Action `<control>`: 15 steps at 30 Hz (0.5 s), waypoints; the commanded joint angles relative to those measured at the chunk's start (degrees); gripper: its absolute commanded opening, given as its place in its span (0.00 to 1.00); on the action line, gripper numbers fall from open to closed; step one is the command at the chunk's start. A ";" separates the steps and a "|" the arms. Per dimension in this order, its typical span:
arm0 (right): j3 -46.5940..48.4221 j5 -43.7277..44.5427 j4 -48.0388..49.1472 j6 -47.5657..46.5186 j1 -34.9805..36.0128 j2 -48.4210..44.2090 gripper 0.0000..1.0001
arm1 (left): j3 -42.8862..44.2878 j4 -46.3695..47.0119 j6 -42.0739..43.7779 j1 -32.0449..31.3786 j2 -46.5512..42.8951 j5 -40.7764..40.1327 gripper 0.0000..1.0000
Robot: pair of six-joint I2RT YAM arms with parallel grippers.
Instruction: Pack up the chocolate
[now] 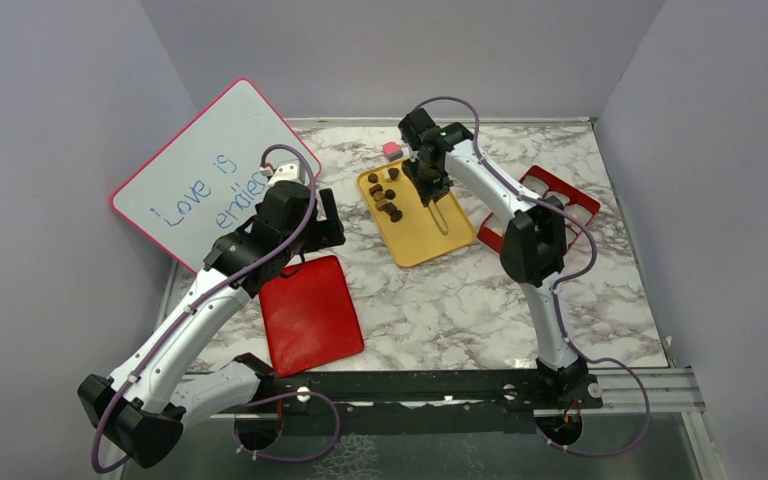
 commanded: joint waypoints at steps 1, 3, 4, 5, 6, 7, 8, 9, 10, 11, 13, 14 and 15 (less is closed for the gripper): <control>-0.97 -3.73 -4.82 3.29 -0.39 -6.67 0.25 | -0.09 1.22 -0.16 -0.23 1.10 0.73 0.99; -1.74 -4.77 -6.43 4.52 -0.38 -9.16 0.25 | -0.08 1.27 -0.26 -0.21 1.68 1.27 0.99; -2.58 -5.47 -7.13 5.05 -0.39 -10.61 0.25 | -0.08 1.22 -0.27 -0.23 1.88 1.50 0.99; -3.51 -6.14 -7.73 5.62 -0.37 -12.26 0.25 | -0.15 1.24 -0.35 -0.21 2.06 1.69 0.99; -4.48 -6.69 -8.44 6.30 -0.39 -13.72 0.25 | -0.16 1.22 -0.43 -0.21 2.23 1.82 0.99; -5.44 -7.10 -9.36 6.98 -0.39 -15.25 0.25 | -0.12 1.32 -0.52 -0.20 2.29 1.94 0.99; -6.39 -7.34 -10.41 7.81 -0.39 -16.67 0.25 | -0.16 1.37 -0.54 -0.25 2.44 2.04 0.99; -7.21 -7.38 -11.66 8.64 -0.39 -18.03 0.25 | -0.21 1.32 -0.54 -0.21 2.54 2.12 0.99; -8.25 -7.39 -13.26 9.36 -0.39 -19.37 0.25 | -0.25 1.37 -0.58 -0.21 2.69 2.16 0.99; -9.16 -7.47 -14.36 10.01 -0.32 -20.56 0.25 | -0.33 1.36 -0.62 -0.25 2.77 2.15 0.99; -10.46 -7.37 -16.53 11.24 -0.44 -22.81 0.25 | -0.49 1.41 -0.63 -0.21 3.02 2.15 0.99; -10.92 -7.10 -17.39 11.79 -0.54 -23.81 0.25 | -0.59 1.47 -0.63 -0.21 3.16 2.17 0.99; -11.68 -7.08 -17.59 12.02 -0.68 -25.10 0.24 | -0.67 1.45 -0.58 -0.21 3.30 2.15 0.99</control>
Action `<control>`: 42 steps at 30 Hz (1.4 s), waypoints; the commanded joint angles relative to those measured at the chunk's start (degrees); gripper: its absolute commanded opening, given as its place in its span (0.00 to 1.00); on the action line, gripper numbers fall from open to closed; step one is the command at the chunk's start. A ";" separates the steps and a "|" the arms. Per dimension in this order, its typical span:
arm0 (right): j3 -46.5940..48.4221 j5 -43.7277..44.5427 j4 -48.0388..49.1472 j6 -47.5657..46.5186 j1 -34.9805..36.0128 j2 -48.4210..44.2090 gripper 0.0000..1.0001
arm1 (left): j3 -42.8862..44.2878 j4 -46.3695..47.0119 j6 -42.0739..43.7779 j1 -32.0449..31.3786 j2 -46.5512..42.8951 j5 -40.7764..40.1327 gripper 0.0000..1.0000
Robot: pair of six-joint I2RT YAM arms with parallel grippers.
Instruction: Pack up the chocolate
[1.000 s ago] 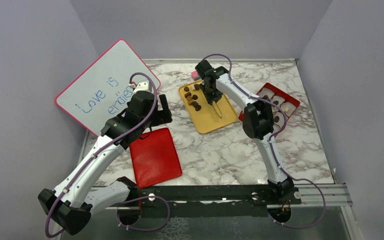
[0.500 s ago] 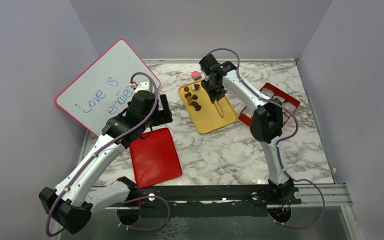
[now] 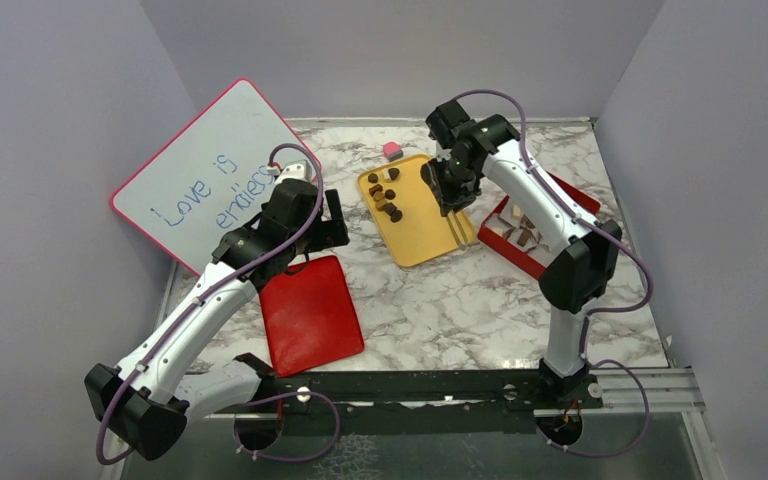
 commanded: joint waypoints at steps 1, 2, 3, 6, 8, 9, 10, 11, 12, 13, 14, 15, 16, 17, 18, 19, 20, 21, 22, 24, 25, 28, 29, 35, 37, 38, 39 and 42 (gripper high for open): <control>-3.05 -1.73 -5.79 3.95 -0.87 -6.42 0.24 | -0.73 1.05 -0.28 -0.20 0.61 0.95 0.99; -4.00 -2.41 -5.86 4.65 -1.42 -7.87 0.24 | -0.88 1.20 -0.28 -0.20 0.81 0.94 0.99; -5.27 -3.37 -5.82 5.46 -2.40 -9.38 0.24 | -1.13 1.22 -0.28 -0.20 0.88 0.82 0.99; -10.30 -6.70 -5.79 6.50 -6.00 -13.17 0.24 | -1.80 1.64 -0.44 -0.25 1.22 0.89 0.99; -12.59 -6.45 -5.92 5.97 -8.02 -15.02 0.24 | -1.88 1.92 -0.37 -0.20 1.57 1.15 0.99; -13.57 -6.67 -5.96 5.80 -9.67 -15.83 0.24 | -1.84 2.03 -0.27 -0.20 1.74 1.24 0.99; -14.69 -7.28 -5.97 5.89 -11.22 -16.87 0.24 | -1.79 2.16 -0.13 -0.27 1.92 1.29 0.99; -16.06 -8.49 -5.92 6.02 -13.09 -17.77 0.24 | -1.69 2.18 0.02 -0.21 2.10 1.38 0.99; -17.46 -9.62 -5.96 6.13 -14.87 -18.71 0.24 | -1.52 2.32 0.11 -0.21 2.25 1.38 0.99; -18.72 -10.37 -5.97 6.05 -16.40 -19.61 0.24 | -1.47 2.29 0.16 -0.25 2.44 1.46 0.99; -19.88 -10.38 -5.97 5.85 -17.36 -20.34 0.24 | -1.33 2.29 0.16 -0.21 2.57 1.47 0.99; -20.93 -9.93 -5.97 5.63 -18.08 -21.02 0.24 | -1.31 2.31 0.12 -0.21 2.59 1.52 0.99; -22.00 -9.59 -5.98 5.47 -18.80 -21.68 0.24 | -1.31 2.32 0.08 -0.21 2.60 1.55 0.99; -23.08 -9.41 -5.97 5.32 -19.63 -22.20 0.24 | -1.39 2.35 0.12 -0.20 2.55 1.56 0.99; -24.20 -9.55 -5.93 5.30 -20.73 -22.68 0.24 | -1.52 2.35 0.16 -0.20 2.34 1.56 0.99; -25.40 -9.98 -5.96 5.24 -22.03 -23.08 0.24 | -1.69 2.29 0.24 -0.20 2.27 1.51 0.99; -26.33 -10.17 -5.97 5.10 -23.16 -23.36 0.24 | -1.86 2.34 0.32 -0.19 2.05 1.41 0.99; -27.12 -10.03 -6.00 4.98 -24.07 -23.73 0.24 | -1.91 2.35 0.34 -0.20 1.87 1.32 0.99; -27.75 -9.85 -6.05 4.89 -24.80 -24.15 0.24 | -1.99 2.29 0.42 -0.19 1.74 1.25 0.99; -29.24 -9.70 -6.05 4.44 -26.60 -25.12 0.24 | -2.22 2.41 0.39 -0.20 1.71 1.13 0.99; -30.13 -9.70 -6.06 4.12 -27.41 -25.61 0.24 | -2.22 2.44 0.28 -0.20 1.81 1.26 0.99; -33.23 -9.10 -5.99 3.07 -29.61 -26.68 0.24 | -2.14 2.37 0.16 -0.20 2.23 1.75 0.99; -34.04 -8.57 -5.97 2.97 -30.07 -26.93 0.25 | -2.06 2.41 0.16 -0.23 2.32 1.75 0.99; -36.96 -7.36 -5.79 4.01 -31.59 -26.57 0.25 | -2.16 2.68 -0.22 -0.22 2.68 2.10 0.99; -36.62 -6.90 -5.79 4.43 -31.79 -25.79 0.25 | -2.26 2.75 -0.12 -0.20 2.64 2.32 0.99; -36.45 -6.52 -5.79 4.69 -31.78 -25.34 0.25 | -2.34 2.72 -0.06 -0.20 2.61 2.36 0.99; -36.42 -6.28 -5.79 4.87 -32.47 -24.92 0.25 | -2.43 2.76 0.03 -0.20 2.43 2.35 0.99; -36.14 -5.23 -5.79 5.77 -34.28 -23.95 0.25 | -2.77 2.87 0.25 -0.20 2.15 1.89 0.99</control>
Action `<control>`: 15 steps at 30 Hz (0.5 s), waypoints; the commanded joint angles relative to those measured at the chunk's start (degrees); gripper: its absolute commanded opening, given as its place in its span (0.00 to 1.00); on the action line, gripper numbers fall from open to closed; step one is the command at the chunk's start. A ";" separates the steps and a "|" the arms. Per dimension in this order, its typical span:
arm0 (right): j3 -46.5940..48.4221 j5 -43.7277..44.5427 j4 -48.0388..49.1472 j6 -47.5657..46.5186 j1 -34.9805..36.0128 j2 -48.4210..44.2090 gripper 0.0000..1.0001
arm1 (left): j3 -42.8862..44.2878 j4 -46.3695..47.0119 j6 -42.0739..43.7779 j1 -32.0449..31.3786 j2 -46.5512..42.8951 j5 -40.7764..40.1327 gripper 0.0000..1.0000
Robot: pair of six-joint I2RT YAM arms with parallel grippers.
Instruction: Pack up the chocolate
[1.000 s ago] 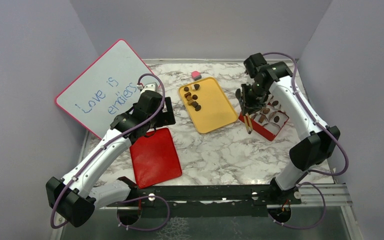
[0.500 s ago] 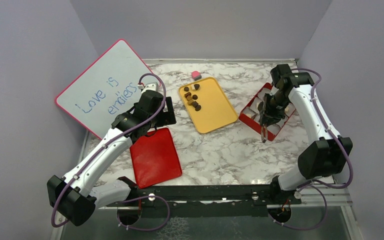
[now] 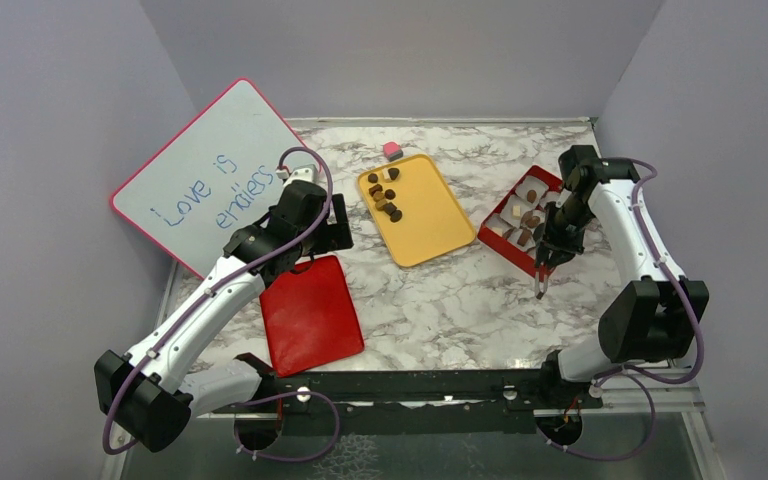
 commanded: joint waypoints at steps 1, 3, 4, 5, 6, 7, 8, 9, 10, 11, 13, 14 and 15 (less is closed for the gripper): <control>0.69 2.88 -0.66 1.89 -2.52 1.78 0.25 | -0.87 1.10 0.16 -0.20 -0.59 0.63 0.99; 0.69 3.14 -0.66 2.32 -3.25 2.63 0.25 | -1.03 1.26 0.12 -0.20 -0.73 0.67 0.99; 0.69 3.21 -0.66 2.42 -3.50 3.02 0.25 | -1.07 1.33 0.12 -0.20 -0.73 0.66 0.99; 0.88 3.38 -0.66 2.56 -3.69 3.35 0.25 | -1.08 1.44 0.12 -0.20 -0.73 0.66 0.99; 1.14 3.45 -0.66 2.61 -3.97 3.61 0.25 | -1.03 1.45 0.16 -0.20 -0.66 0.74 0.99; 1.35 3.49 -0.58 2.63 -4.21 3.84 0.26 | -0.99 1.51 0.20 -0.20 -0.75 0.77 0.99; 1.47 3.45 -0.44 2.58 -4.42 4.11 0.26 | -0.99 1.49 0.21 -0.20 -0.74 0.69 0.99; 1.30 3.44 -0.27 2.55 -4.66 4.43 0.26 | -1.05 1.40 0.14 -0.20 -0.81 0.62 0.99; 0.79 3.45 -0.04 2.50 -4.73 4.65 0.26 | -1.19 1.40 -0.06 -0.20 -0.97 0.48 0.99; 0.19 3.44 0.18 2.45 -4.77 4.82 0.26 | -1.29 1.38 -0.24 -0.20 -1.06 0.41 0.99; -0.97 2.75 0.75 2.45 -4.86 5.07 0.26 | -1.50 1.41 -0.48 -0.20 -1.24 0.44 0.99; -1.54 2.55 1.01 2.49 -4.87 5.19 0.26 | -1.51 1.37 -0.52 -0.20 -1.33 0.48 0.99; -1.80 2.86 1.21 2.57 -4.93 5.31 0.27 | -1.52 1.41 -0.50 -0.20 -1.41 0.49 0.99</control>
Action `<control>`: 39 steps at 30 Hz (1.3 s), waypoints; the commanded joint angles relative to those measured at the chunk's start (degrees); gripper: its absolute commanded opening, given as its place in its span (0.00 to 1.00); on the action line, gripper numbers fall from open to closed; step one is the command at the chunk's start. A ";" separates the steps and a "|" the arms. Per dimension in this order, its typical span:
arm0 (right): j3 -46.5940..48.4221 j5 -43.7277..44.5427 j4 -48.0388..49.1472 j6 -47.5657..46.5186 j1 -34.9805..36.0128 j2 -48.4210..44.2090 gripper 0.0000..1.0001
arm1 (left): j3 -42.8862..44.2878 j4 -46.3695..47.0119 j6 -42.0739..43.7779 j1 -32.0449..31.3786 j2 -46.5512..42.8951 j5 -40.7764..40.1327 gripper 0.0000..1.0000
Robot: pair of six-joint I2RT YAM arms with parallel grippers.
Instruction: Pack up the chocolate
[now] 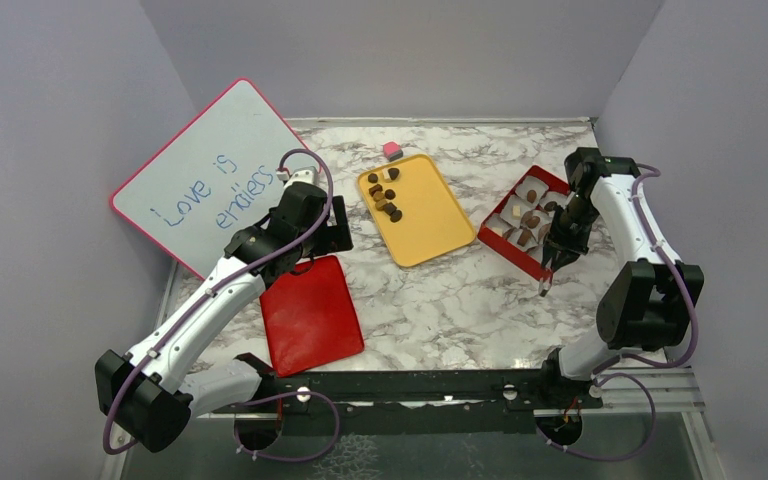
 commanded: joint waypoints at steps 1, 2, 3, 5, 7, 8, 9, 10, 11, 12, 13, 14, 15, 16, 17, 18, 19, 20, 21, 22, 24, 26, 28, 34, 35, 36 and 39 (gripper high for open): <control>-1.68 1.08 1.04 0.91 -0.54 0.96 0.28 | -0.66 1.25 -0.41 -0.20 -1.36 0.37 0.99; -1.78 1.37 1.10 0.94 -0.53 1.15 0.28 | -0.71 1.23 -0.44 -0.20 -1.47 0.26 0.99; -1.85 1.42 1.13 1.02 -0.53 1.19 0.28 | -0.73 1.20 -0.54 -0.16 -1.52 0.08 0.99; -2.11 1.43 1.30 0.98 -0.54 1.29 0.29 | -0.60 1.27 -0.58 -0.20 -1.47 0.01 0.99; -2.14 1.42 1.36 1.03 -0.54 1.36 0.30 | -0.34 1.26 -0.22 -0.20 -1.24 0.09 0.99; -2.08 1.45 1.32 1.09 -0.54 1.53 0.30 | -0.25 1.27 0.07 -0.20 -1.06 0.01 0.99; -1.94 1.42 1.17 1.16 -0.54 1.63 0.31 | -0.21 1.27 0.29 -0.20 -1.06 -0.06 0.99; -1.82 2.84 0.99 1.24 -0.54 1.61 0.31 | -0.25 1.27 0.33 -0.20 -1.03 -0.15 0.99; -1.72 3.16 0.94 1.22 -0.54 1.65 0.32 | -0.28 1.25 0.22 -0.19 -1.11 -0.17 0.99; -1.66 3.36 0.85 1.27 -0.54 1.58 0.33 | -0.29 1.25 0.01 -0.20 -1.18 -0.17 0.99; -1.74 3.56 0.88 1.36 -0.62 1.50 0.34 | -0.29 1.20 -0.01 -0.25 -1.15 -0.17 0.99; -1.89 3.67 0.92 1.38 -0.63 1.32 0.34 | -0.21 1.23 -0.01 -0.21 -1.11 -0.29 0.99; -2.02 3.77 0.88 1.38 -0.63 1.34 0.35 | -0.20 1.21 -0.06 -0.21 -1.10 -0.46 0.99; -2.06 3.67 0.61 1.44 -0.63 1.38 0.35 | -0.32 1.20 -0.46 -0.21 -1.17 -0.52 0.99; -1.74 3.29 0.21 1.47 -0.58 1.39 0.36 | -0.44 1.24 -1.05 -0.20 -1.23 -0.46 0.99; -1.37 2.80 -0.12 1.42 -0.62 1.40 0.37 | -0.54 1.33 -1.60 -0.20 -1.30 -0.17 0.99; -1.02 2.70 -0.20 1.32 -0.63 1.39 0.37 | -0.60 1.37 -1.83 -0.20 -1.24 0.16 0.99; -0.66 3.16 -0.21 1.22 -0.58 1.46 0.37 | -0.64 1.52 -1.81 -0.20 -1.24 0.29 0.99; -0.34 3.63 -0.27 1.20 -0.62 1.51 0.38 | -0.72 1.49 -1.60 -0.19 -1.14 0.16 0.99; -0.16 3.72 -0.30 1.20 -0.63 1.59 0.38 | -0.85 1.34 -1.40 -0.20 -1.19 -0.04 0.99; 0.17 3.20 -0.42 1.05 -0.63 1.64 0.38 | -1.18 1.28 -1.45 -0.20 -1.93 -0.40 0.99; 0.66 3.23 -0.71 1.06 -0.63 1.28 0.38 | -1.77 1.28 -2.03 -0.20 -3.17 -0.67 0.99; 1.54 3.03 -0.97 0.92 -0.62 0.90 0.38 | -2.32 1.30 -2.21 -0.20 -3.97 -0.96 0.99; 5.40 -1.42 -1.09 0.53 -0.56 -0.58 0.37 | -2.14 1.26 -1.65 -0.20 -4.14 -1.52 0.99; 6.19 -2.19 -1.02 0.42 -0.58 -0.75 0.37 | -2.18 1.35 -1.80 -0.20 -4.05 -1.38 0.99; 6.92 -2.47 -1.01 0.17 -0.56 -0.99 0.36 | -2.26 1.35 -1.92 -0.20 -3.83 -1.37 0.99; 8.82 -4.15 -0.96 -0.81 -0.47 -1.52 0.36 | -2.03 1.28 -1.59 -0.20 -3.00 -0.87 0.99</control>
